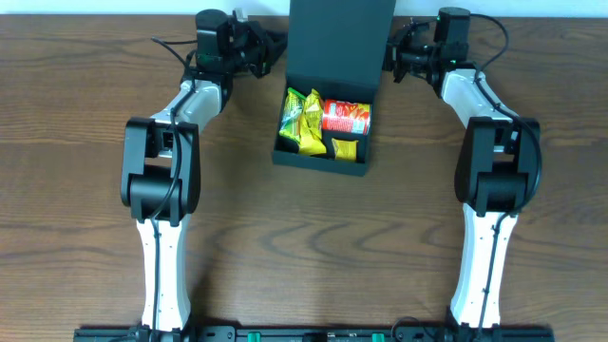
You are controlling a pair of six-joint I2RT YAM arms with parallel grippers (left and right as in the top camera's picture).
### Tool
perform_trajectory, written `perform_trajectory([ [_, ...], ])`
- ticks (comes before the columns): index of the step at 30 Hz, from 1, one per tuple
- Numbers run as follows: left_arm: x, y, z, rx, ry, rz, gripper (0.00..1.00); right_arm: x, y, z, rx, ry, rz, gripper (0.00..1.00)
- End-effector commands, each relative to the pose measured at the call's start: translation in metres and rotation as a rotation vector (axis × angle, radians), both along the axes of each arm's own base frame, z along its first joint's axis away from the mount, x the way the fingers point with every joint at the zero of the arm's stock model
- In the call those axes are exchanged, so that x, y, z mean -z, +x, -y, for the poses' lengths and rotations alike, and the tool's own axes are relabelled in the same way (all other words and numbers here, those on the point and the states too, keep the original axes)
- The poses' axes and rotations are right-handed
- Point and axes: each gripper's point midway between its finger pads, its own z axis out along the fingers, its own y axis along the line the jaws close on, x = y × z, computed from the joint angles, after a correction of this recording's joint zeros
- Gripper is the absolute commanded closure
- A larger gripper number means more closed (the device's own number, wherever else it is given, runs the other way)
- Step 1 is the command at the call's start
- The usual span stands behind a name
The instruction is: Pack container
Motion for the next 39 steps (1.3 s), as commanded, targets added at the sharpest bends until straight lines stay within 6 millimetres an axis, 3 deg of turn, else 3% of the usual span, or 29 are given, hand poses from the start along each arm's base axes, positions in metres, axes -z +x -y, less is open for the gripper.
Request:
perform_trajectory([
  [1, -0.026, -0.005, 0.005, 0.059, -0.051, 0.039, 0.94, -0.017, -0.003, -0.006, -0.041, 0.075, -0.009, 0.98],
  [8, -0.033, -0.012, 0.008, 0.117, -0.068, 0.061, 0.95, -0.050, -0.010, -0.015, -0.123, 0.190, 0.011, 0.98],
  [22, -0.040, -0.047, 0.013, 0.345, -0.116, 0.065, 0.94, -0.069, -0.068, -0.037, -0.458, 0.310, -0.088, 0.99],
  [28, -0.045, -0.073, 0.015, 0.499, -0.142, 0.083, 0.95, -0.070, -0.070, -0.043, -0.471, 0.307, -0.076, 0.98],
  [36, -0.052, -0.071, 0.014, 0.500, -0.140, 0.125, 0.94, -0.070, -0.062, -0.039, -0.430, 0.301, -0.076, 0.98],
  [39, -0.072, -0.073, 0.014, 0.521, -0.155, 0.186, 0.94, -0.098, -0.063, -0.038, -0.465, 0.280, 0.059, 0.98],
])
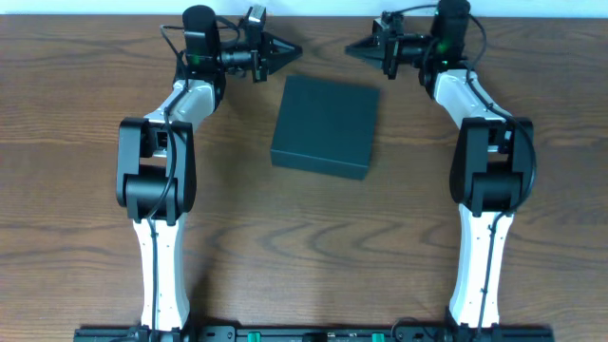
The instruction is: Pack container
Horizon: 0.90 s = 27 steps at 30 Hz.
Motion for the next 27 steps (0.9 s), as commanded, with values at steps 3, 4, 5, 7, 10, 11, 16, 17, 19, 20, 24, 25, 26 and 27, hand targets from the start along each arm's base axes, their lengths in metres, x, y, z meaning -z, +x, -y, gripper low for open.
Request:
perform_trajectory([
  [3, -0.060, -0.009, -0.004, 0.050, -0.059, 0.130, 0.94, -0.058, -0.011, -0.001, -0.027, 0.012, 0.180, 0.98],
  [4, -0.074, -0.014, -0.004, 0.067, -0.069, 0.163, 0.94, -0.069, -0.015, -0.001, -0.038, 0.010, 0.233, 0.98],
  [5, -0.088, -0.020, -0.005, 0.087, -0.075, 0.199, 0.95, -0.078, -0.017, -0.001, -0.038, 0.010, 0.260, 0.98],
  [7, -0.113, -0.037, -0.007, 0.145, -0.060, 0.252, 0.94, -0.099, -0.025, -0.001, -0.038, 0.011, 0.339, 0.98],
  [10, -0.152, -0.055, -0.012, 0.169, -0.039, 0.441, 0.94, -0.129, -0.037, -0.001, -0.039, 0.012, 0.435, 0.98],
  [11, -0.165, -0.058, -0.012, 0.168, -0.039, 0.459, 0.95, -0.137, -0.040, -0.001, -0.039, 0.013, 0.452, 0.98],
  [16, -0.240, -0.095, -0.020, 0.160, -0.036, 0.637, 0.94, -0.191, -0.067, 0.000, -0.038, 0.014, 0.602, 0.98],
  [17, -0.257, -0.106, -0.022, 0.157, -0.034, 0.670, 0.94, -0.205, -0.075, 0.001, -0.038, 0.014, 0.633, 0.98],
  [19, -0.290, -0.132, -0.027, 0.151, -0.031, 0.747, 0.94, -0.232, -0.093, 0.001, -0.038, 0.015, 0.704, 0.98],
  [20, -0.303, -0.144, -0.029, 0.146, -0.029, 0.781, 0.94, -0.244, -0.101, 0.002, -0.037, 0.016, 0.731, 0.98],
  [24, -0.352, -0.193, -0.037, 0.133, -0.021, 0.883, 0.94, -0.294, -0.144, 0.000, -0.044, 0.020, 0.842, 0.96],
  [25, -0.362, -0.206, -0.038, 0.132, -0.020, 0.903, 0.94, -0.309, -0.158, -0.001, -0.043, 0.026, 0.879, 0.94],
  [26, -0.375, -0.221, -0.039, 0.131, -0.021, 0.924, 0.94, -0.323, -0.171, -0.002, -0.038, 0.035, 0.918, 0.90],
  [27, -0.385, -0.232, -0.039, 0.123, -0.032, 0.955, 0.87, -0.334, -0.181, -0.002, -0.029, 0.046, 0.954, 0.85],
])
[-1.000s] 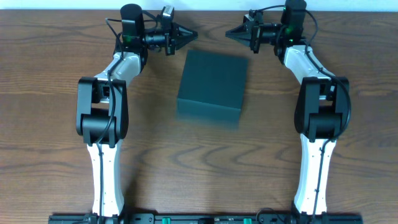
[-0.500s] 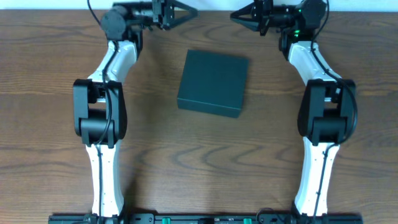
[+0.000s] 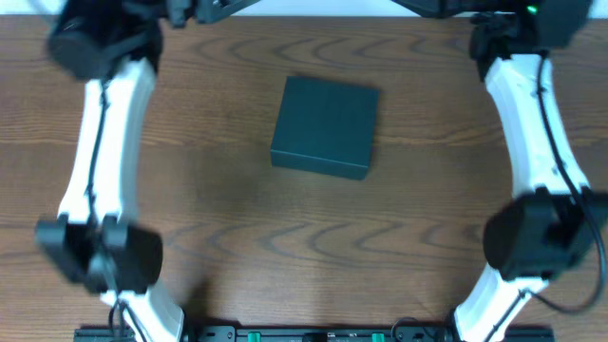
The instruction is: Pack container
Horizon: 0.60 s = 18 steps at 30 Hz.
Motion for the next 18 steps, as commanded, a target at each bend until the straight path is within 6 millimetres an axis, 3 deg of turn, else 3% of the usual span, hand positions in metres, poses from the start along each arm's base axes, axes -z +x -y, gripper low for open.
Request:
perform_trajectory([
  [1, -0.036, -0.039, -0.002, -0.004, -0.053, 0.105, 0.45, -0.043, -0.036, -0.004, 0.005, 0.047, 0.128, 0.72],
  [3, -0.053, -0.061, -0.002, -0.017, -0.101, 0.371, 0.05, -0.064, -0.037, 0.000, 0.051, 0.125, 0.160, 0.52],
  [4, -0.061, -0.065, -0.003, -0.034, -0.135, 0.469, 0.05, -0.071, -0.030, 0.005, 0.089, 0.164, 0.151, 0.48],
  [6, -0.078, -0.054, -0.005, -0.075, -0.206, 0.405, 0.05, -0.075, -0.004, 0.015, 0.181, 0.215, 0.087, 0.41],
  [9, -0.081, 0.000, -0.009, -0.217, -0.256, 0.244, 0.04, -0.056, 0.046, 0.026, 0.350, 0.225, -0.053, 0.31],
  [11, -0.058, 0.059, -0.014, -0.395, -0.247, 0.015, 0.04, -0.037, 0.071, 0.032, 0.471, 0.201, -0.106, 0.24],
  [14, -0.005, 0.117, -0.028, -0.659, -0.171, -0.221, 0.05, -0.011, 0.090, 0.036, 0.597, 0.124, -0.117, 0.14],
  [16, 0.037, 0.141, -0.040, -0.835, -0.066, -0.303, 0.04, 0.013, 0.101, 0.046, 0.717, 0.027, -0.118, 0.06],
  [18, 0.064, 0.150, -0.049, -0.947, 0.034, -0.315, 0.05, 0.037, 0.107, 0.059, 0.838, -0.091, -0.099, 0.01],
])
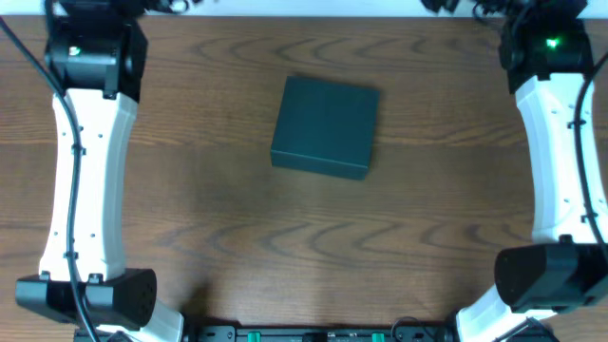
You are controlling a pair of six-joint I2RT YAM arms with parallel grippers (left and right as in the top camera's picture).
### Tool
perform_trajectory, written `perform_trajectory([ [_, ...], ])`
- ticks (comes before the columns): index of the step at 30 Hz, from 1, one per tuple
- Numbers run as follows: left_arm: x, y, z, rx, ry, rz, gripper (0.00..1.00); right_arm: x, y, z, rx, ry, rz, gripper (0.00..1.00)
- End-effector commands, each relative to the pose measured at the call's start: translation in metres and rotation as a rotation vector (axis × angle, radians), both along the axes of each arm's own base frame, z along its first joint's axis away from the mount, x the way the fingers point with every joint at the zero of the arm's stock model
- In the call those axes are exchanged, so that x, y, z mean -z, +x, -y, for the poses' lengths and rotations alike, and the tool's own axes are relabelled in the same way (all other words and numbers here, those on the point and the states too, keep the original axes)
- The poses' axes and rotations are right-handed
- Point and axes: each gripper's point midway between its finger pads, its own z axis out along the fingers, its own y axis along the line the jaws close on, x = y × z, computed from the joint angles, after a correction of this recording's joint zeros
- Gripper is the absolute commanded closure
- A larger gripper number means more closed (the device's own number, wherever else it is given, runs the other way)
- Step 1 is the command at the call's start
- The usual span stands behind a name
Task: Pack container
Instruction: 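Bring both grippers down to the left and right sides of the closed box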
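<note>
A dark green box (325, 126) lies shut on the wooden table (304, 237), a little above the middle of the overhead view. Its lid covers whatever is inside. Both arms are drawn back to the sides. The left arm (87, 142) rises along the left edge and the right arm (556, 152) along the right edge. Both grippers are cut off by the top edge of the frame, so neither shows its fingers. Neither arm touches the box.
The arm bases sit at the near edge of the table, at the bottom left (90, 299) and bottom right (537, 280). A white wall strip (304, 8) runs along the far edge.
Both arms have drawn further outward and their wrists stand higher toward the camera. The grippers, just visible at the top edge before, are now out of frame. The box has not moved.
At first the box stood open with snack packets and a can inside, both grippers at the raised lid. Then the lid was down and both grippers hovered just behind the box. After that the arms stood back at the table's sides, where they remain.
</note>
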Motion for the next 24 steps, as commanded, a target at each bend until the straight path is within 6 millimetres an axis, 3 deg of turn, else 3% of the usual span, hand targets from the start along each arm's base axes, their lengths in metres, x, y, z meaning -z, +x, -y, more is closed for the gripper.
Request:
perform_trajectory([
  [1, 0.014, 0.020, -0.028, -0.233, 0.289, 0.151, 0.04, 0.007, 0.010, 0.026, 0.215, -0.342, 0.227, 0.01],
  [3, 0.043, 0.020, -0.037, -0.259, 0.477, 0.145, 0.05, 0.033, 0.008, 0.045, 0.308, -0.602, 0.230, 0.01],
  [8, 0.114, 0.012, -0.092, -0.406, 1.001, -0.004, 0.05, 0.082, -0.016, 0.101, 0.497, -1.172, 0.075, 0.01],
  [12, 0.160, 0.003, -0.094, -0.233, 1.267, -0.037, 0.05, 0.113, -0.042, 0.129, 0.544, -1.456, -0.103, 0.01],
  [17, 0.228, 0.015, -0.090, -0.078, 1.335, -0.164, 0.05, 0.171, -0.058, 0.133, 0.409, -1.525, -0.300, 0.01],
  [19, 0.273, 0.021, -0.086, 0.001, 1.350, -0.253, 0.05, 0.200, -0.059, 0.134, 0.337, -1.545, -0.381, 0.01],
  [22, 0.322, 0.022, -0.086, 0.083, 1.373, -0.360, 0.00, 0.231, -0.053, 0.128, 0.263, -1.517, -0.437, 0.04],
  [24, 0.350, 0.022, -0.086, 0.121, 1.380, -0.422, 0.18, 0.254, -0.048, 0.129, 0.259, -1.487, -0.504, 0.18],
])
